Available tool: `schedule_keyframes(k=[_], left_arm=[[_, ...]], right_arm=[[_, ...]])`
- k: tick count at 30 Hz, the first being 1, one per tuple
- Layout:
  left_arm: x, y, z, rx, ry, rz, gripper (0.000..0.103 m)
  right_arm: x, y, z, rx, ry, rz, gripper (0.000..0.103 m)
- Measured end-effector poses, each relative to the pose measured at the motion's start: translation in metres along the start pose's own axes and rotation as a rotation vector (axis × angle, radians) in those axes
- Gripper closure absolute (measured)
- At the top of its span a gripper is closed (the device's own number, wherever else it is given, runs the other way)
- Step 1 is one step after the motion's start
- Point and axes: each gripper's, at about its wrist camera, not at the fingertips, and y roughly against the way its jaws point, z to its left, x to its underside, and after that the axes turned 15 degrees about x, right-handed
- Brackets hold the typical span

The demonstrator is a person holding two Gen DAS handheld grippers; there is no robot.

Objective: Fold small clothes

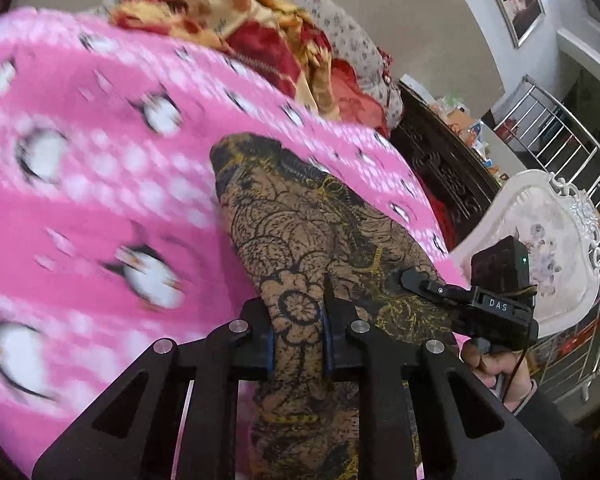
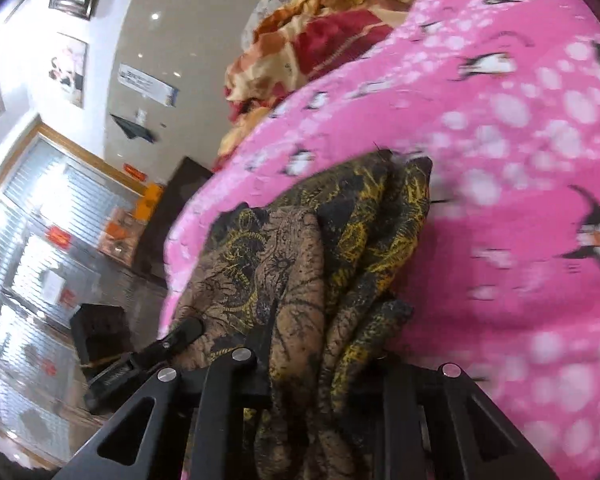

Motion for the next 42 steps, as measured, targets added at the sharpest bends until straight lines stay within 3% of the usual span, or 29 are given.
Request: schedule_keyframes(k=[3,7,8,10,12,14,17,19,20,23,25,30,34,40,42], left_arm=[[-0.015,0.039,0.022,-0.062,-0.040,-0.019,0.087],[-0.021,0.058,0.069,-0.112,-0.014,0.035,0.081],[-0.020,0.052,0.086,-0.121,0.025,0.074,0.078],[-0.014,0.042,0.105,-0.136,0.080,0.131,0.061],[-0.016,0.048,0.105,-0.129,0.062,0.110,0.060],[-0.020,0.059,0.099,-0.145,0.041,0.076,0.060],[-0.031,0.079,0.078,-0.195,-0.028,-0.015,0.056],[-0.037,0.083,0.058,-0.233,-0.083,-0.081,0.025],[-0.039,0.079,0.047,-0.242,-0.119,-0.120,0.023],[-0.053,0.046,0.035,-0.271,-0.170,-0.136,0.022],[-0.063,0.020,0.045,-0.314,-0.126,-0.113,0.022],[-0.054,-0.029,0.082,-0.387,-0.003,-0.036,0.023],[-0.054,-0.041,0.082,-0.425,-0.037,-0.005,0.016],[-0.057,-0.054,0.081,-0.464,-0.064,0.032,0.010],[-0.058,-0.057,0.080,-0.464,-0.063,0.033,0.010]], right_arm=[[0.002,-0.029,0.035,-0.057,0.024,0.020,0.082],[0.011,-0.080,0.070,-0.081,0.055,0.055,0.083],[0.014,-0.088,0.069,-0.065,0.047,0.065,0.082],[0.021,-0.104,0.059,0.005,-0.004,0.098,0.081],[0.021,-0.100,0.048,-0.043,-0.088,0.110,0.079],[0.020,-0.084,0.049,-0.014,-0.089,0.120,0.076],[0.017,-0.046,0.065,0.088,0.019,0.062,0.076],[0.019,-0.022,0.093,0.186,0.163,-0.011,0.076],[0.025,-0.012,0.116,0.229,0.266,-0.054,0.076],[0.049,-0.020,0.166,0.350,0.492,-0.104,0.076],[0.058,-0.038,0.181,0.445,0.556,-0.120,0.076],[0.064,-0.094,0.149,0.642,0.559,-0.023,0.077],[0.082,-0.091,0.135,0.618,0.603,-0.157,0.076],[0.067,-0.083,0.122,0.519,0.532,-0.119,0.074],[0.069,-0.067,0.136,0.536,0.535,-0.088,0.074]])
